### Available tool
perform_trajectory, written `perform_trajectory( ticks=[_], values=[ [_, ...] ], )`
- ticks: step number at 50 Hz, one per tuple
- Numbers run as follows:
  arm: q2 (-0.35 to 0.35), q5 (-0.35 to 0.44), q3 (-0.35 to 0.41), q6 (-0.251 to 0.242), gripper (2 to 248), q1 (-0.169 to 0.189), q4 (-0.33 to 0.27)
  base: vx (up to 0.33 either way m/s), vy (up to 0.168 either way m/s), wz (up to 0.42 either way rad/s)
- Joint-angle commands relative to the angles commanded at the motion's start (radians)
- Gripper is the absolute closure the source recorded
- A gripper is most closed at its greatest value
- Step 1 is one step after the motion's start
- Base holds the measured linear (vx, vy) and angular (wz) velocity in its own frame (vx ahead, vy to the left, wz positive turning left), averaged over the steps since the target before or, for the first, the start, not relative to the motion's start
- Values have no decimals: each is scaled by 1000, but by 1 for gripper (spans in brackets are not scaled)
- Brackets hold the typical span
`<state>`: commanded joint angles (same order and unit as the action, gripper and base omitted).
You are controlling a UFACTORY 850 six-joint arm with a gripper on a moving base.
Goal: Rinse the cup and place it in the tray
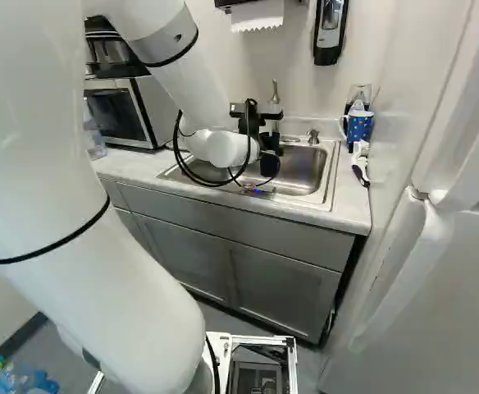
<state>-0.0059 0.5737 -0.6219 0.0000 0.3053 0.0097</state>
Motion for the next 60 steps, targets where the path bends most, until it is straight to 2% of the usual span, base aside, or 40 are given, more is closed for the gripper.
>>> perform_trajectory(
  ticks=[16,60],
  values=[
    [3,0,3,0,127,-14,0,0,0,0],
    [4,0,4,0,127,-156,0,0,0,0]
  ],
)
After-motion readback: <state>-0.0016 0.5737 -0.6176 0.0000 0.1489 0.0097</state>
